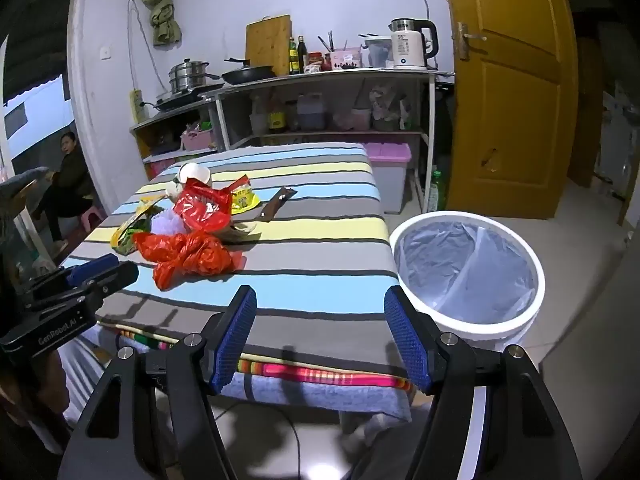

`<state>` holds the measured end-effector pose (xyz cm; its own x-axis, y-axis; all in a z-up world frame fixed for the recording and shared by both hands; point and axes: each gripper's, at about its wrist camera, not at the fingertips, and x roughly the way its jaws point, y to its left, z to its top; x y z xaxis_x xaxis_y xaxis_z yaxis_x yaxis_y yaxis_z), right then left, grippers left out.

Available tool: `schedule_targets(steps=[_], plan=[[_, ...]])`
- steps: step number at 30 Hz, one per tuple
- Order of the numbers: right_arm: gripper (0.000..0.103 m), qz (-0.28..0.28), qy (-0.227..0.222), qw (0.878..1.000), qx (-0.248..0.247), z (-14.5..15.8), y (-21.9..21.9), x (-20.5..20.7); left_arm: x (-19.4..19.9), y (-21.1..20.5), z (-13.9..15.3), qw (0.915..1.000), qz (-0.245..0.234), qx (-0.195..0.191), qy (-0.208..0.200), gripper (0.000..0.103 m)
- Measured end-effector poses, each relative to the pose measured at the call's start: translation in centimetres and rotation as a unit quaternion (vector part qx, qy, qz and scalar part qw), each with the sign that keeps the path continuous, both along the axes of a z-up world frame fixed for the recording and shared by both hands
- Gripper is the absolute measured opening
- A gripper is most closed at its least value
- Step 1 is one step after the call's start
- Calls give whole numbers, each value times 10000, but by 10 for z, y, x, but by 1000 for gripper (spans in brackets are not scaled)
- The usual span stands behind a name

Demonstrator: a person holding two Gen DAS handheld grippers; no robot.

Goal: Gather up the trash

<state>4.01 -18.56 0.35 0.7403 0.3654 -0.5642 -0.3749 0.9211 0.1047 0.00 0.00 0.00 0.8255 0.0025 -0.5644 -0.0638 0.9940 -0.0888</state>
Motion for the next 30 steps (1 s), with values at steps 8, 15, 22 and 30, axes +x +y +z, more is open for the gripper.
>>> schedule_targets(steps=[8,15,22,30], plan=[[67,18,-7,10000,-82,1,1,-3,4,-5,1,10000,-63,-59,-6,42],[67,4,-44,10000,-86,4,0,-6,-3,-4,3,9998,-141,-109,-104,42],[67,2,-52,9999,-98,7,-1,-7,-5,-4,4,9996,-194,-177,-100,42],[67,20,-47,9999,-97,6,1,-12,-6,-6,5,9995,-225,-195,-107,42]])
